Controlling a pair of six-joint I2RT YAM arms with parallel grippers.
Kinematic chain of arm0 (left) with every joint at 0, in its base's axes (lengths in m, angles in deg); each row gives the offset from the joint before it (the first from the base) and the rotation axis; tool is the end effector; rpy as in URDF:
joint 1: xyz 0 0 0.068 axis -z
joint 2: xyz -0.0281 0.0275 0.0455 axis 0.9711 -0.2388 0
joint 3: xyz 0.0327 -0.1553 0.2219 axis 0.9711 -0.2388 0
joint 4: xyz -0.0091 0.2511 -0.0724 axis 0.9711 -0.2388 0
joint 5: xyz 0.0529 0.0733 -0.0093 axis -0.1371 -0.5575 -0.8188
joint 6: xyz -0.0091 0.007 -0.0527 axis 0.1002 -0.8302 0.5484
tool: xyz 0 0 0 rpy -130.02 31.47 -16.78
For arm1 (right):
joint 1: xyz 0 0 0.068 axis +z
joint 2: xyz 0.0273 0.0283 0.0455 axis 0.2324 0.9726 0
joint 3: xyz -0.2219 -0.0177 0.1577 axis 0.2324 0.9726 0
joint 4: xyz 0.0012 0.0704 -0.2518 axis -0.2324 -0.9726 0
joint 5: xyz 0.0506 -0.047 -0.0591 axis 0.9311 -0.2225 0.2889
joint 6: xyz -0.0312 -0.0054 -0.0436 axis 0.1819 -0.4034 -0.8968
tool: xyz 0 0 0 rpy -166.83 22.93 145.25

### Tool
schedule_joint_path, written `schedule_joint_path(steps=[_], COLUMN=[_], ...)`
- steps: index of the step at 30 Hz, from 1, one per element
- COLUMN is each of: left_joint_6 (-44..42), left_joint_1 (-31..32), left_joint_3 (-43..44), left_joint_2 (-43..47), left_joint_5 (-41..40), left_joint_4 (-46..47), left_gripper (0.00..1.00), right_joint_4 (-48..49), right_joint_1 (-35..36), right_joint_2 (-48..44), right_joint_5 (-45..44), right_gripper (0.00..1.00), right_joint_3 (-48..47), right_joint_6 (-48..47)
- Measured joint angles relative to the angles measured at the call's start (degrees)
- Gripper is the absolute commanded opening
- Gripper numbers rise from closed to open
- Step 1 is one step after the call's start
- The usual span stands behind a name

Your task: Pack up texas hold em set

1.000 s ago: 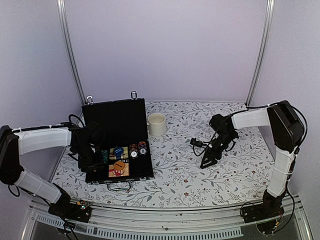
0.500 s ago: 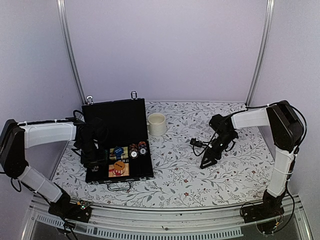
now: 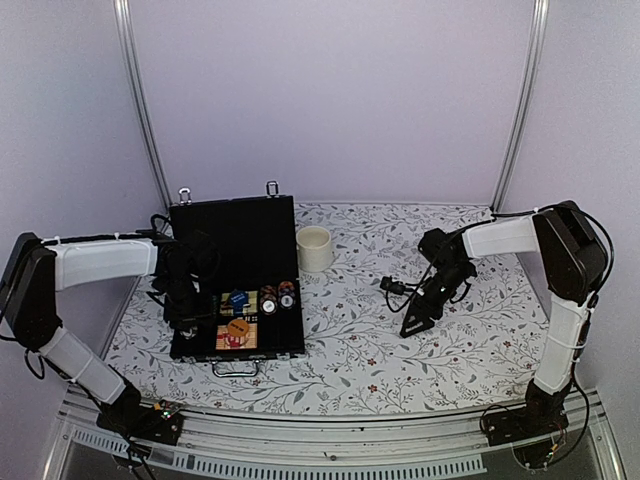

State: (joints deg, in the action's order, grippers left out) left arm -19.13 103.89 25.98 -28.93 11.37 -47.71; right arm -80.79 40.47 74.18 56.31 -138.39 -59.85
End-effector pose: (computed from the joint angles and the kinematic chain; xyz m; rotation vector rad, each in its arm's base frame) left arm 0.2212 -0.1122 0.1830 -0.4325 2.9896 0.0582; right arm 0.2886 0.1705 0.1341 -1.5944 2.4547 0.9402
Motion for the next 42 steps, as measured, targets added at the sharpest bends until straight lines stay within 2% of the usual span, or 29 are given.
schedule_joint_path(steps=[15, 21, 26, 29, 34, 38, 42], left_joint_6=[0.0, -0.8, -5.2, -9.2, -15.2, -17.0, -16.6], left_joint_1=[0.2, 3.0, 2.4, 0.8, -3.9, -11.0, -19.9], left_joint_3=[0.3, 9.7, 17.0, 21.3, 26.0, 26.3, 26.3], left_joint_2=[1.9, 2.3, 6.5, 7.5, 8.2, 10.3, 11.6], left_joint_5=[0.5, -0.1, -2.9, -3.9, -3.4, -0.6, 3.5], left_joint_4=[-2.3, -7.4, -6.6, -4.5, 4.3, 11.4, 17.9], left_gripper=[0.49, 0.49, 0.59, 0.63, 0.70, 0.70, 0.65], right_joint_4=[-0.4, -1.4, -2.5, -3.7, -4.2, -4.5, -4.6], right_joint_1=[0.6, 0.7, 0.7, 0.7, 0.7, 0.7, 0.7], right_joint_2=[0.1, 0.1, 0.1, 0.1, -0.4, -0.9, -1.5], right_joint_5=[0.3, 0.3, 0.3, 0.3, 0.5, 0.6, 0.6], right_gripper=[0.45, 0.45, 0.45, 0.45, 0.46, 0.47, 0.47], right_joint_3=[0.0, -1.3, -5.4, -8.8, -12.7, -12.9, -12.8], right_joint_6=[-0.4, -0.5, -0.8, -0.9, -0.9, -0.6, -0.3])
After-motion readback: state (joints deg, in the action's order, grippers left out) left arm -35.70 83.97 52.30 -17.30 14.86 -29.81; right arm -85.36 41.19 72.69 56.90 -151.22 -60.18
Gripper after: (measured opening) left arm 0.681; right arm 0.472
